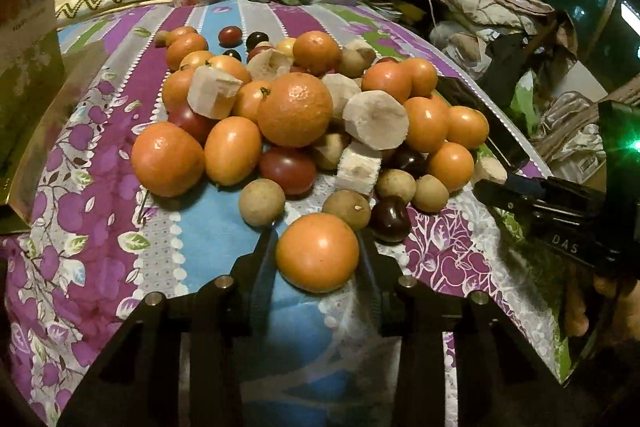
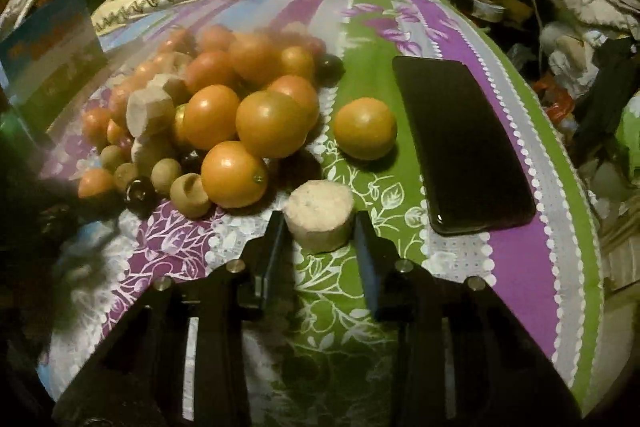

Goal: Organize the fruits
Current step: 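Carry the white fruit and orange over the light-blue basket with both tools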

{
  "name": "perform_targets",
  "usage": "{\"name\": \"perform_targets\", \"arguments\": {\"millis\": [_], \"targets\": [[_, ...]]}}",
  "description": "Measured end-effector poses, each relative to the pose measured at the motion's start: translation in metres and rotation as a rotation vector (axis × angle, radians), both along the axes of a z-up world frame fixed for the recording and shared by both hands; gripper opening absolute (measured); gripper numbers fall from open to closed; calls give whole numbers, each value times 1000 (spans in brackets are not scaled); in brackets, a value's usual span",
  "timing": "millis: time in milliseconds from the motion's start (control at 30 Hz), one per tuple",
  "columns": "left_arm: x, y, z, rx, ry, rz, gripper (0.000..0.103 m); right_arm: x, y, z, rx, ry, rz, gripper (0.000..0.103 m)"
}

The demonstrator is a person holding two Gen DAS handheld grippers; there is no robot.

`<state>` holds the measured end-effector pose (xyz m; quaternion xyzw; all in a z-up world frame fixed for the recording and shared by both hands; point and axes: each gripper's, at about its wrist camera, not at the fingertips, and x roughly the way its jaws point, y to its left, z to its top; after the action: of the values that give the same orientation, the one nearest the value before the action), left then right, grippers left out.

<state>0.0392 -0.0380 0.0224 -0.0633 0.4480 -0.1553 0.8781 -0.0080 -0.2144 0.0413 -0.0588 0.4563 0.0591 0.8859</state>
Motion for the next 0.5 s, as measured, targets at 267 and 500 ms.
{"name": "perform_targets", "arguments": {"millis": [267,500], "targets": [[-26,35,66,21,-6,151,40,-28,33,43,75,-16,-41,35],[-69,75,128,44,-64,215,40,-49,81,95,117,-87,15,35]]}}
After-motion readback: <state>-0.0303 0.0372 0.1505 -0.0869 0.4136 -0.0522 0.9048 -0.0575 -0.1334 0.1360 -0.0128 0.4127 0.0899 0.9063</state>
